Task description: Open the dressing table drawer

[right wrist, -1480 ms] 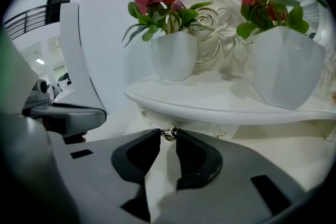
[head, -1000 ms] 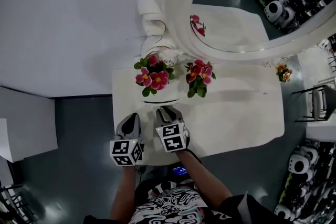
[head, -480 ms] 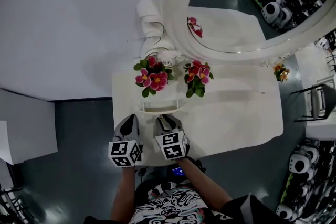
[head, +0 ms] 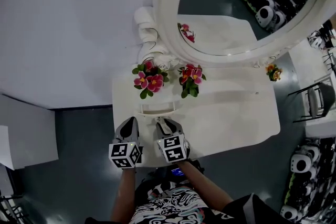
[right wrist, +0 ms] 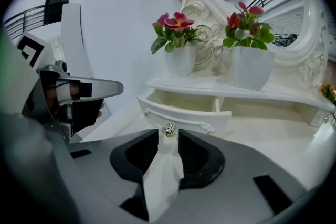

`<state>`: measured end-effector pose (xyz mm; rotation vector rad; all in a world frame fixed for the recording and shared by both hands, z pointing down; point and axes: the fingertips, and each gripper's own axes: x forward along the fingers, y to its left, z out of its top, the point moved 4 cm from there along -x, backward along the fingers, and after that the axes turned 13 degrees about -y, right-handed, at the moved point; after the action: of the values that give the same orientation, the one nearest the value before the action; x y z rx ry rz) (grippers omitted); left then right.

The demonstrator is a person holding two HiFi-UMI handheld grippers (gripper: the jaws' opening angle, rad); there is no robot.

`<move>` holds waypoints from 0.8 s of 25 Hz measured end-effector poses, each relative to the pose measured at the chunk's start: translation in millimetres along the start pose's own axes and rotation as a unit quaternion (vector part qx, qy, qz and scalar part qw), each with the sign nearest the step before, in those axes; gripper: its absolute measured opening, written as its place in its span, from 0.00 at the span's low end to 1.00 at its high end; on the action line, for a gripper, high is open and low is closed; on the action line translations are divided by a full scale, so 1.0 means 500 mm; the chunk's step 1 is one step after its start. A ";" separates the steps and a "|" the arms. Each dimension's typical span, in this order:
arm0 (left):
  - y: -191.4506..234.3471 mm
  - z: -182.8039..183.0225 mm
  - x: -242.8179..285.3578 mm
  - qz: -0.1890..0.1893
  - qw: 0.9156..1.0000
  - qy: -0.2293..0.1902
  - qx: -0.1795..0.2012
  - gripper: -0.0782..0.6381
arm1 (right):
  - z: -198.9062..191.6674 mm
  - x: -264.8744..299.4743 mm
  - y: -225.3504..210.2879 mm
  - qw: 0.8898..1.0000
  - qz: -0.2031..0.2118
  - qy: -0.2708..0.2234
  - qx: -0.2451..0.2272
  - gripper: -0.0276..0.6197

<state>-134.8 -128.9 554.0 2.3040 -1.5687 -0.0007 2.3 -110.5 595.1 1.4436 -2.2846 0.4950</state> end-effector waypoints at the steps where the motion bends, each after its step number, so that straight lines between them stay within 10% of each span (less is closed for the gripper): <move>1: -0.005 0.007 -0.005 -0.001 1.000 -0.005 0.001 0.11 | 0.005 -0.012 -0.001 1.000 -0.004 -0.006 0.000 0.23; 9: -0.044 0.062 -0.050 -0.015 0.999 -0.048 0.009 0.11 | 0.066 -0.103 -0.026 0.996 -0.039 -0.079 0.007 0.05; 20: -0.071 0.089 -0.071 -0.024 0.997 -0.067 0.024 0.11 | 0.095 -0.162 -0.048 0.992 -0.056 -0.111 0.026 0.05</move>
<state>-124.9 -98.4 494.9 2.4236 -1.5934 -0.1331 49.1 -81.2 515.8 1.7191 -2.3555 0.3789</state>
